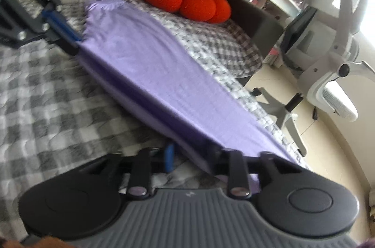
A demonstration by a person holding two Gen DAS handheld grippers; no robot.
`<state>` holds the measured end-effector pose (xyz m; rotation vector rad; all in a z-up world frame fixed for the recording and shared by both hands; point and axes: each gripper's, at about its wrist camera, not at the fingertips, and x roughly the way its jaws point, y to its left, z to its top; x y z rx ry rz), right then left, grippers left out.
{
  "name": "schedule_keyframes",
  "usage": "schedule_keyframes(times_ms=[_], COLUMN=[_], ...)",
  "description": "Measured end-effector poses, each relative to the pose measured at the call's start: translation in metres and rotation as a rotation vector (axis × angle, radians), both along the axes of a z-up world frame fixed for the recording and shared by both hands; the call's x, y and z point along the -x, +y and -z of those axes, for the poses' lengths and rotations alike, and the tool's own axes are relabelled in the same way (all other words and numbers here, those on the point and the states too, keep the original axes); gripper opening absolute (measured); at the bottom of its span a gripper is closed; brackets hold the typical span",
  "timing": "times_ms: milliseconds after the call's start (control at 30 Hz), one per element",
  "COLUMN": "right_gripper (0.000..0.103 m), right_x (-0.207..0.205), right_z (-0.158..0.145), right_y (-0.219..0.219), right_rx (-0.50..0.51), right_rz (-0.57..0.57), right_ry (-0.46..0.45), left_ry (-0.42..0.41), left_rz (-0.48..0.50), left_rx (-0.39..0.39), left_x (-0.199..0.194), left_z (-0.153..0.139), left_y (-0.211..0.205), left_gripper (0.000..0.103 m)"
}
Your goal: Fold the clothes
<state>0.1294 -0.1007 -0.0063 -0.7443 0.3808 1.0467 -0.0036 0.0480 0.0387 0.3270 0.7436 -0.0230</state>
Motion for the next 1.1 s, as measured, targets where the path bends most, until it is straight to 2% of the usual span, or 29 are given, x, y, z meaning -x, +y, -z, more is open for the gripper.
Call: schedule_keyframes(times_ms=[67,100,133,167,267,333,533,700,767,833,900,1000,1100], right_gripper=[0.044,0.043,0.027,0.007,0.001,0.001,0.002,0.018,0.029,0.037,0.038,0.038,0.038], right_x=[-0.006,-0.011,-0.016,-0.016,-0.012,-0.006,0.002,-0.005,-0.006,-0.010,-0.014,-0.020,-0.021], right_z=[0.000,-0.002,-0.004,-0.006,-0.011,-0.015,-0.011,-0.005,-0.006,-0.007,-0.007,-0.006,-0.007], right_y=[-0.002,-0.004,-0.007,-0.007,-0.010,-0.014,-0.021,-0.021,-0.022,-0.024,-0.025,-0.025,-0.023], right_rx=[-0.022,-0.030,-0.038,-0.023,0.028,0.046,0.060,0.019,0.016,0.002,-0.013,-0.032,-0.034], right_rz=[0.010,0.017,0.024,0.025,0.021,0.014,0.016,0.038,0.044,0.052,0.057,0.059,0.058], right_ry=[0.027,0.069,0.113,0.119,0.111,0.104,0.083,0.069,0.052,0.053,0.067,0.089,0.093], left_ry=[-0.002,-0.003,-0.002,-0.002,-0.006,-0.005,-0.001,-0.012,-0.013,-0.015,-0.019,-0.009,-0.011], left_rz=[-0.001,-0.001,-0.003,-0.005,-0.015,-0.021,-0.027,0.013,0.030,0.037,0.041,0.029,0.029], left_rx=[0.003,0.001,0.000,0.000,0.005,0.004,-0.004,0.030,0.066,0.067,0.051,0.033,0.033], left_x=[0.000,0.000,-0.001,-0.001,0.000,-0.001,-0.001,0.001,0.000,-0.004,-0.007,-0.014,-0.018], left_z=[-0.001,0.000,0.000,0.000,-0.001,-0.001,0.000,-0.003,-0.004,-0.001,0.003,0.010,0.015], left_y=[0.000,0.000,0.000,0.001,0.003,0.004,0.005,0.002,0.001,-0.004,-0.010,-0.016,-0.021], left_gripper=[0.005,0.005,0.005,0.005,0.005,0.001,0.001,0.001,0.002,0.003,0.003,0.010,0.011])
